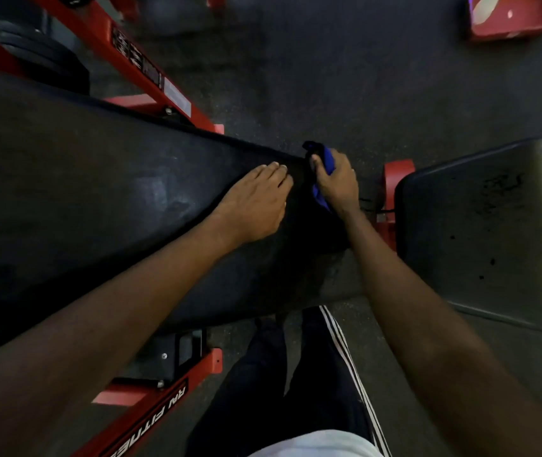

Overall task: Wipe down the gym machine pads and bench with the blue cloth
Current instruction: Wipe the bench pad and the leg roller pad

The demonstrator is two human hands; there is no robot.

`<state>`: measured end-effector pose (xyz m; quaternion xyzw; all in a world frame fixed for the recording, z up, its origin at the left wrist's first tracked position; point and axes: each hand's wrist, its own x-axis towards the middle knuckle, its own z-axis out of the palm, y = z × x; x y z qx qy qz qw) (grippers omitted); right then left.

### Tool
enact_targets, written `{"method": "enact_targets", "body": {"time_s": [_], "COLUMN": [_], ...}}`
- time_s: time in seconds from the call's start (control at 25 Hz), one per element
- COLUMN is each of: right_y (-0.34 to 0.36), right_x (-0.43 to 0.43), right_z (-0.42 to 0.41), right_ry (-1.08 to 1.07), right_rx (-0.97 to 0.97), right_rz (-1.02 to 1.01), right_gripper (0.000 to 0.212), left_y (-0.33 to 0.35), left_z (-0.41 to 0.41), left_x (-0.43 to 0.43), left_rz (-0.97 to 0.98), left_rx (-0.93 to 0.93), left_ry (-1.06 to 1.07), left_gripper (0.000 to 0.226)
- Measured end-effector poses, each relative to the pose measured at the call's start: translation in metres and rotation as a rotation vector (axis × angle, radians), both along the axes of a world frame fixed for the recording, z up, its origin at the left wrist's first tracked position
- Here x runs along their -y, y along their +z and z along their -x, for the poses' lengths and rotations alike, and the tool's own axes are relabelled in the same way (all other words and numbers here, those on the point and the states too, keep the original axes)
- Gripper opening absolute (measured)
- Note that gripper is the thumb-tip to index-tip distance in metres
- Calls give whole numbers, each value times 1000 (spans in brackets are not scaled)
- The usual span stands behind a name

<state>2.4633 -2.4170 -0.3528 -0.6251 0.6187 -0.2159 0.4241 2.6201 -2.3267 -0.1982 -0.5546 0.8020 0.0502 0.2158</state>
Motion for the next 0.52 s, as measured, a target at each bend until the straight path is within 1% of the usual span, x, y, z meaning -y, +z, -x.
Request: {"method": "enact_targets", "body": {"time_s": [0.08, 0.12, 0.2, 0.32, 0.44, 0.52], "right_y": [-23, -27, -21, 5, 22, 12], "right_x": [9, 9, -4, -69, -154, -168], "right_z": [18, 20, 15, 2, 8, 19], "right_ry": [-49, -66, -126, -173, -118, -91], "right_rx": [-25, -33, -32, 81, 155, 165], "right_rz": [-71, -68, -31, 26, 58, 72], "right_gripper": [40, 40, 42, 45, 44, 46], "left_y": [-16, -22, -25, -28, -28, -31], "left_z": [2, 2, 2, 3, 5, 6], "left_x": [4, 4, 4, 3, 3, 3], "left_rz": [4, 28, 49, 54, 47, 39], "left_rx": [55, 90, 103, 122, 136, 116], "left_ry": [-57, -84, -96, -88, -92, -138], "left_gripper": [55, 56, 58, 62, 62, 59]}}
